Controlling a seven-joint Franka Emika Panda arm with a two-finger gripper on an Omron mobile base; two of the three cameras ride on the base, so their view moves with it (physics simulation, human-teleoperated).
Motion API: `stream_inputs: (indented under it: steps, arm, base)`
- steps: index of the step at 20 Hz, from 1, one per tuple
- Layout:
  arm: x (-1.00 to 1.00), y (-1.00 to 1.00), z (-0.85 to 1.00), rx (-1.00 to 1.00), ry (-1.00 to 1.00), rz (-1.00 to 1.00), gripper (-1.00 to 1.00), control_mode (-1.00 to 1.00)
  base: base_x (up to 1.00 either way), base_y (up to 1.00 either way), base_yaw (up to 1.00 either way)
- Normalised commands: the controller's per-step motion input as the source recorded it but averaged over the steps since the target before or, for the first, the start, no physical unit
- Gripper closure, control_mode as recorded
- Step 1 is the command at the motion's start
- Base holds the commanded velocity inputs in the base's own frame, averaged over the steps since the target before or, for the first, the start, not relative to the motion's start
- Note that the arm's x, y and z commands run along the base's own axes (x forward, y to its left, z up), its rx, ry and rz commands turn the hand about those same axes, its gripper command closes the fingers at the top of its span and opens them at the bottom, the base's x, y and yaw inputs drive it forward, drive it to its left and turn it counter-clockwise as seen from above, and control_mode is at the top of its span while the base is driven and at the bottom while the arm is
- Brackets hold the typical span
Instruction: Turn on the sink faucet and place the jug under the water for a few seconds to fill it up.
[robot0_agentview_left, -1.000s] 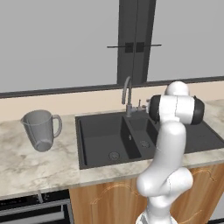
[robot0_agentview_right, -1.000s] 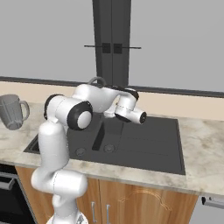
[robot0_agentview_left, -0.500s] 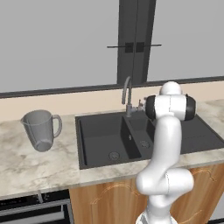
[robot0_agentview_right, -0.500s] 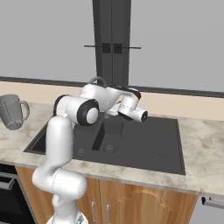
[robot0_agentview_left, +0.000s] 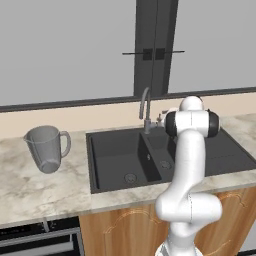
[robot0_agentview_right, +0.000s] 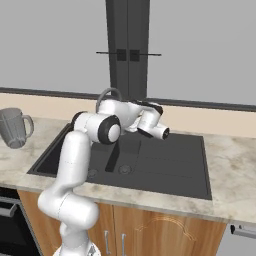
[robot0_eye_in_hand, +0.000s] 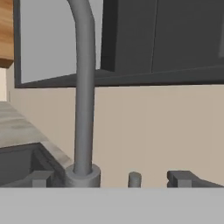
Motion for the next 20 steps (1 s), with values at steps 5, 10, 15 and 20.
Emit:
stream_inputs:
  steps: [5, 10, 15, 20]
  arm:
    - [0.39, -0.02, -0.15, 0.00, -0.05, -0.02, -1.00, -1.00]
    - [0.34, -0.15, -0.05, 0.00, -0.06, -0.07, -1.00, -1.00]
    - [0.36, -0.11, -0.05, 0.00, -0.05, -0.07, -1.00, -1.00]
    - [0.36, -0.24, 0.00, 0.00, -0.01, -0.11, -1.00, -1.00]
  base:
    - [0.00, 0.00, 0.00]
    - [0.00, 0.00, 0.00]
    - [0.00, 0.00, 0.00]
    - [0.00, 0.00, 0.00]
